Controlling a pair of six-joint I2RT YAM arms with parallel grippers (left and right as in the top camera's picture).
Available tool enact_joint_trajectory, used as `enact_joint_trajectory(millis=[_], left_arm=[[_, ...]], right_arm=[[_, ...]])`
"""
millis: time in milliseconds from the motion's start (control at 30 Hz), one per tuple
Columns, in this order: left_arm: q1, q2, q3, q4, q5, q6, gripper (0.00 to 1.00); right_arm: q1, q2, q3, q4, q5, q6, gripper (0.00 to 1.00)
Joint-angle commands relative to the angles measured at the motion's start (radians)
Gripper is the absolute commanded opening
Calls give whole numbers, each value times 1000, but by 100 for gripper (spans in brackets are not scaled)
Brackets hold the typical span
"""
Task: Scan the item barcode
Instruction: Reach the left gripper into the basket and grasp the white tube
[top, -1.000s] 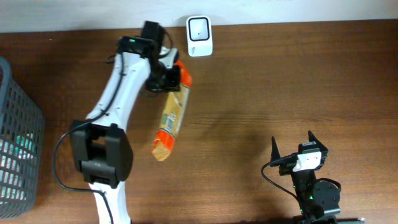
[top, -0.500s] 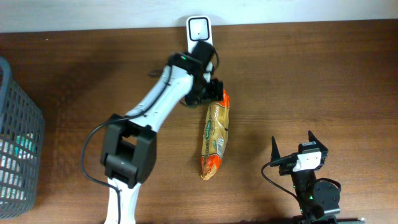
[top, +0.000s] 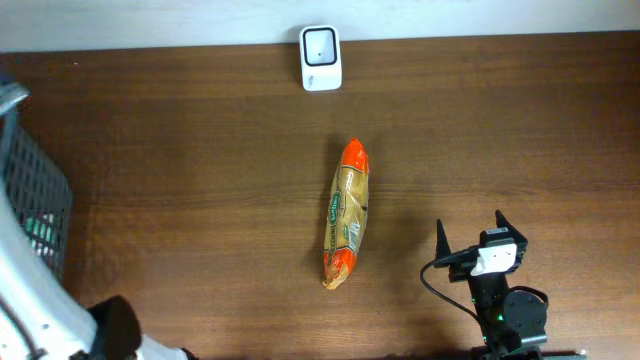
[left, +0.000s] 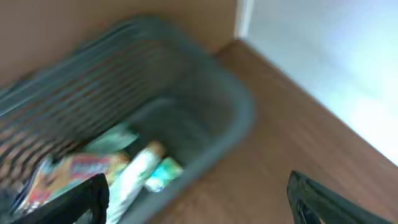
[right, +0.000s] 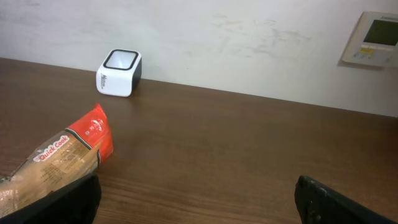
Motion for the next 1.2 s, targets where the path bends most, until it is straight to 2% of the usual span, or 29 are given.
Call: enact_joint_trajectory(millis=[0,167,267,333,367,467,567,700,833,900,967,1167], left_arm=[[226,2,-77,-23,-15,-91,90],[469,2,-349,45,-23,-81,89],[549,2,-502,111,-23,-17,87],[564,2,-618,187,-19,76,84],[563,2,-713,271,5,167,80],[555,2,-876,450,141,353,79],[542,2,-979,577,150,422,77],[542,5,-1069,752,279,563,77],[542,27,-1113,864,277,565,77],[542,82,-1114,873,277,565,76],[542,138,-1114,872,277,565,80],[542,257,-1114,901,296,573,79]], right_arm=[[-5,-6,-7,-4,12,0,98],[-5,-6,-7,-4,12,0,98],[-5,-6,-7,-4,12,0,98],[-5,-6,-7,-4,12,0,98],[-5,-6,-7,-4,12,0,98],[-5,-6,-7,-4,12,0,98],[-5,-6,-7,-4,12,0,98],[-5,-6,-7,-4,12,0,98],[-5,-6,-7,-4,12,0,98],[-5,-6,-7,-4,12,0,99],[-5,-7,-7,-4,12,0,98],[-5,-6,-7,-4,12,0,99]])
